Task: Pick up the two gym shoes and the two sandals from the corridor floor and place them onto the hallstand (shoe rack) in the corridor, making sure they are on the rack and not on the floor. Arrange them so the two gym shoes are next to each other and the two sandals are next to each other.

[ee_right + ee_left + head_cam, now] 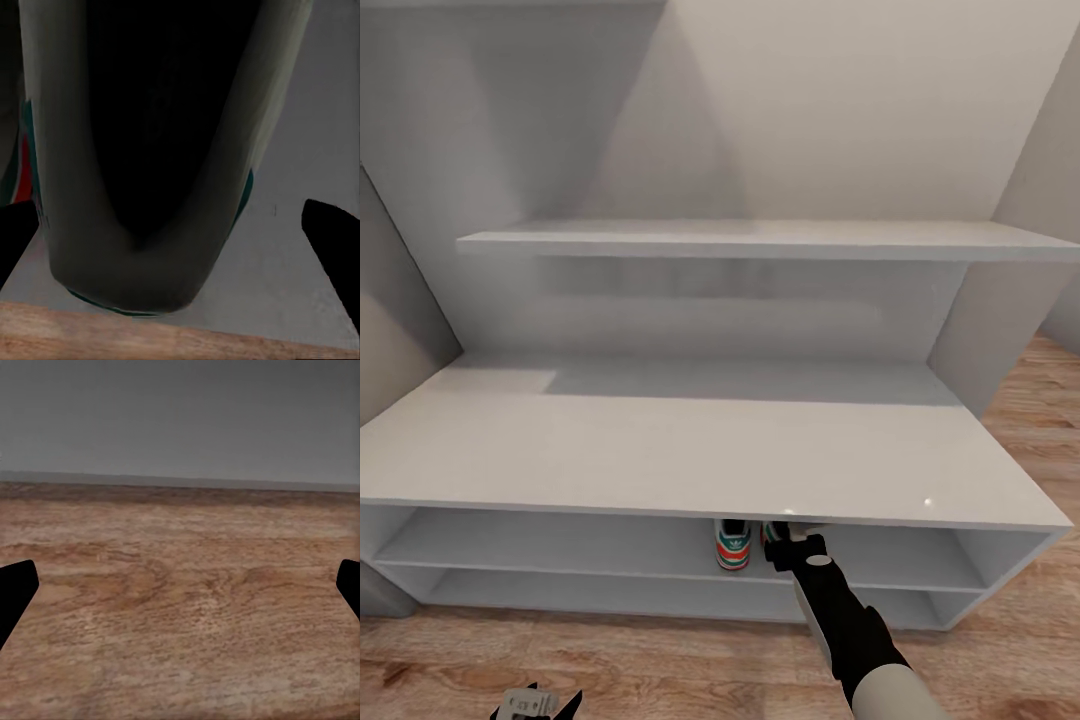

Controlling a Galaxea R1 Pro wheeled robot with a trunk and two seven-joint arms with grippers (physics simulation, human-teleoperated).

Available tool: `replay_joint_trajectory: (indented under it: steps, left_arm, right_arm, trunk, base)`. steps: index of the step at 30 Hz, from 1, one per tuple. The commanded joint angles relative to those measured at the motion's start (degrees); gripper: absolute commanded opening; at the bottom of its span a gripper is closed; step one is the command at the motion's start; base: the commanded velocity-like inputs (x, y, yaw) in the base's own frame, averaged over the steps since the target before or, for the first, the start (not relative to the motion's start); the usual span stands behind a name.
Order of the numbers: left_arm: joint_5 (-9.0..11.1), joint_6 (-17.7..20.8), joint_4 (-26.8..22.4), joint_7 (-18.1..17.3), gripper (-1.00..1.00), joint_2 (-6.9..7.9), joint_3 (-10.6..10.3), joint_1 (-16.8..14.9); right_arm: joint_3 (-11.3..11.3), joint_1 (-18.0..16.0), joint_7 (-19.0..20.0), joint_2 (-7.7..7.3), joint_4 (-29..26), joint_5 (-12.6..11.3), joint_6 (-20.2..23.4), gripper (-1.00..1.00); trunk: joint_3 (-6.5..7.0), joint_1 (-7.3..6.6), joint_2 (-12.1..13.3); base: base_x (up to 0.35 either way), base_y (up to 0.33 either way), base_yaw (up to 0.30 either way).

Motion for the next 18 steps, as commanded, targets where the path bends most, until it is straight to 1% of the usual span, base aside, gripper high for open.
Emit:
replay_joint_trajectory:
  steps: [1,5,7,11,18]
  left_arm:
    - [0.4,0.1,0.1,-0.6,1.00,-0.02,0.3,0.0]
    - [0.4,0.1,0.1,-0.6,1.00,-0.02,0.3,0.0]
    - [0.4,0.0,0.1,-0.6,1.00,-0.02,0.2,0.0]
    - [0.4,0.0,0.0,-0.6,1.00,-0.02,0.3,0.0]
    - [0.4,0.0,0.1,-0.2,1.00,0.07,0.3,0.0]
  right_arm:
    - [0.1,0.0,-0.2,0.00,-0.1,0.4,0.4,1.00]
    - [0.1,0.0,-0.2,0.00,0.0,0.4,0.5,1.00]
    - [0.1,0.0,-0.2,0.00,0.0,0.4,0.5,1.00]
    - [0.1,0.0,-0.2,0.00,0.0,0.4,0.5,1.00]
    - [0.3,0.0,-0.1,0.00,0.1,0.4,0.4,1.00]
  trunk:
    - [-0.05,-0.01,0.0]
    - [-0.05,-0.01,0.0]
    - [-0.05,-0.01,0.0]
    - [-0.05,-0.01,0.0]
    - [-0.05,-0.01,0.0]
  base:
    - [0.001,0.001,0.000]
    - [0.000,0.000,0.000]
    - [-0.102,0.000,0.000]
    - [-0.268,0.000,0.000]
    - [-0.331,-0.034,0.000]
